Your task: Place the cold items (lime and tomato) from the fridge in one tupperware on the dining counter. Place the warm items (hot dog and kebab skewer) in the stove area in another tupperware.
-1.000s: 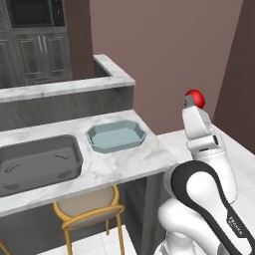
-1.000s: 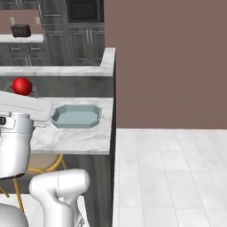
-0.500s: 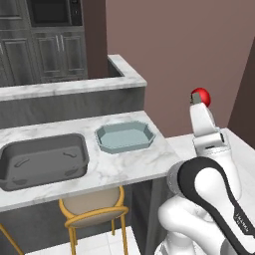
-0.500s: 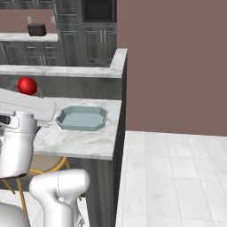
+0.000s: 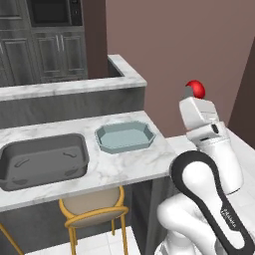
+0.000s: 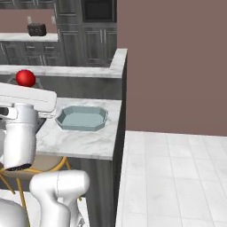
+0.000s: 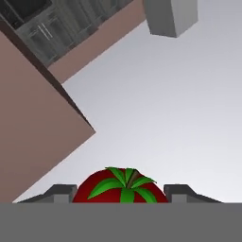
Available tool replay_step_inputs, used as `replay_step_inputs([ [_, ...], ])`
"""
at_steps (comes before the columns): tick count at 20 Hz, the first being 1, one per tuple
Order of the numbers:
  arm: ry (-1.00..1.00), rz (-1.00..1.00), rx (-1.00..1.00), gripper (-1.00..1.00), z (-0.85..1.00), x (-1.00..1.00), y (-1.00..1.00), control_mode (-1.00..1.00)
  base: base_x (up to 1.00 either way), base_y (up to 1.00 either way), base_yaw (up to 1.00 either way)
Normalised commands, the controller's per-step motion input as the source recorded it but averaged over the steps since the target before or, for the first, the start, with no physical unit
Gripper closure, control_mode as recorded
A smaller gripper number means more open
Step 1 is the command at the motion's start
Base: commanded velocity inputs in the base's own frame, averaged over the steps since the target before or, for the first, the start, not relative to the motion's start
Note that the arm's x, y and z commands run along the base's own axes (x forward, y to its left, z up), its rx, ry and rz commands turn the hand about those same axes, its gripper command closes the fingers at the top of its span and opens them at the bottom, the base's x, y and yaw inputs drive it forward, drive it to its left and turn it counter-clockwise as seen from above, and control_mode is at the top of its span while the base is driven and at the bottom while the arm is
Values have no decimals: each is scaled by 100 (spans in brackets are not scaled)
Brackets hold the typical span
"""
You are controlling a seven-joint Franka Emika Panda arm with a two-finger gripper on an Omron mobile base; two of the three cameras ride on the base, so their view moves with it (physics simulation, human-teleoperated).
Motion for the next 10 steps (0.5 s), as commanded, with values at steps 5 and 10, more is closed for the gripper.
replay_step_inputs([
  [5,3,0,-58,100,0,-16,-70,-100,0,0,0],
  [10,21,0,-45,100,-2,-13,-92,-100,0,0,0],
])
